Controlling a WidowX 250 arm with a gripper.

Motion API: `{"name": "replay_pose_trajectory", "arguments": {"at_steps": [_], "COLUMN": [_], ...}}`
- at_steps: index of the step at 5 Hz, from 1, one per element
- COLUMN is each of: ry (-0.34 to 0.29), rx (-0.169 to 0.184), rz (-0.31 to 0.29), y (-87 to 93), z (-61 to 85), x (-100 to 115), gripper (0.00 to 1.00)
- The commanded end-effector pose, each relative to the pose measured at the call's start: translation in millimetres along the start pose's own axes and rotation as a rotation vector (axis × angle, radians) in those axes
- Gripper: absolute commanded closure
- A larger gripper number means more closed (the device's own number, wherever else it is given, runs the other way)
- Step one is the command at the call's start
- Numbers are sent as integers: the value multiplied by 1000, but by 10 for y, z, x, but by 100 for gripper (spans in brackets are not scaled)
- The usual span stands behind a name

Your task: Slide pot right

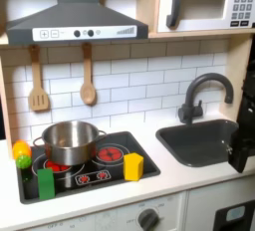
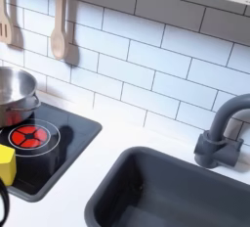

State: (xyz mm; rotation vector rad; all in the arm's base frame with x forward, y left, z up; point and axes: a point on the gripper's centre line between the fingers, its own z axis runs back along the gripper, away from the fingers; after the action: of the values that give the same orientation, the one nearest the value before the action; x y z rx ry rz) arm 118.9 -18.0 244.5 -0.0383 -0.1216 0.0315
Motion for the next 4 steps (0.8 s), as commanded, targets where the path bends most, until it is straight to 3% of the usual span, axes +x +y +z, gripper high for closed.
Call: {"name": "replay_pose_trajectory", "arguments": {"at_steps": [1,3,4], "ry": [-1,21,15], "rx": [-2,24,19], "rz": [1,30,47], "y": [0,152,229], "z": [2,-55,-47], "x": [-2,112,228], "gripper": [0,0,0]}}
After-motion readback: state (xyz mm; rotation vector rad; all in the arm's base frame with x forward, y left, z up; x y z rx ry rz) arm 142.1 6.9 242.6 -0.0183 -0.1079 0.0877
